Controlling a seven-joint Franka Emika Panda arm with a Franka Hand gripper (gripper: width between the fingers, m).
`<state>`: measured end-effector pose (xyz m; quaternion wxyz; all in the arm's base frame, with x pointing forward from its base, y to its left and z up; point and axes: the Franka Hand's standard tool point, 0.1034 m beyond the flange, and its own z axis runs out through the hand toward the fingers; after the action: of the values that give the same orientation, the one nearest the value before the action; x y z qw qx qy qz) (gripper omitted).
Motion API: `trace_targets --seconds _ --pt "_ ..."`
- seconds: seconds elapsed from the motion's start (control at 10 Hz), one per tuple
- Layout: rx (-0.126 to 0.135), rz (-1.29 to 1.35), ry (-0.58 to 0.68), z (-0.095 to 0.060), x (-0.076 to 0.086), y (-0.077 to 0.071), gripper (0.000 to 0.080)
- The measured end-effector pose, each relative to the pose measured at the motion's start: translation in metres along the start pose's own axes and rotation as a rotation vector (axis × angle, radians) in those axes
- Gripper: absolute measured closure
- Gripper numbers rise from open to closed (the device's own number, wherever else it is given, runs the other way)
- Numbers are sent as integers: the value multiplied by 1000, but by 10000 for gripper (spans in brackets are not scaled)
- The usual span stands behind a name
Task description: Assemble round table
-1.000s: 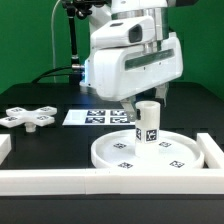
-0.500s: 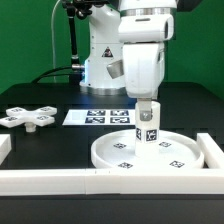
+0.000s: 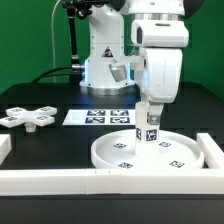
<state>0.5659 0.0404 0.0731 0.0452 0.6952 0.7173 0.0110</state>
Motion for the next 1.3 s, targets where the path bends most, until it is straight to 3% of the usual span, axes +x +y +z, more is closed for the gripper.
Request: trace_targets --seconds 0.1,0.2,0.3,0.4,0.6,0.7,1.0,1.3 --pt "0 1 0 0 0 0 171" --pt "1 3 0 0 -1 0 298" --pt "7 4 -1 1 -1 -2 298" --pt "8 4 -1 2 -1 -2 390" --pt "20 58 -3 2 -2 -4 390" --pt "55 110 -13 3 -5 -6 390" --pt "126 501 -13 3 -5 -9 390" --pt "125 714 -9 4 -4 -7 390"
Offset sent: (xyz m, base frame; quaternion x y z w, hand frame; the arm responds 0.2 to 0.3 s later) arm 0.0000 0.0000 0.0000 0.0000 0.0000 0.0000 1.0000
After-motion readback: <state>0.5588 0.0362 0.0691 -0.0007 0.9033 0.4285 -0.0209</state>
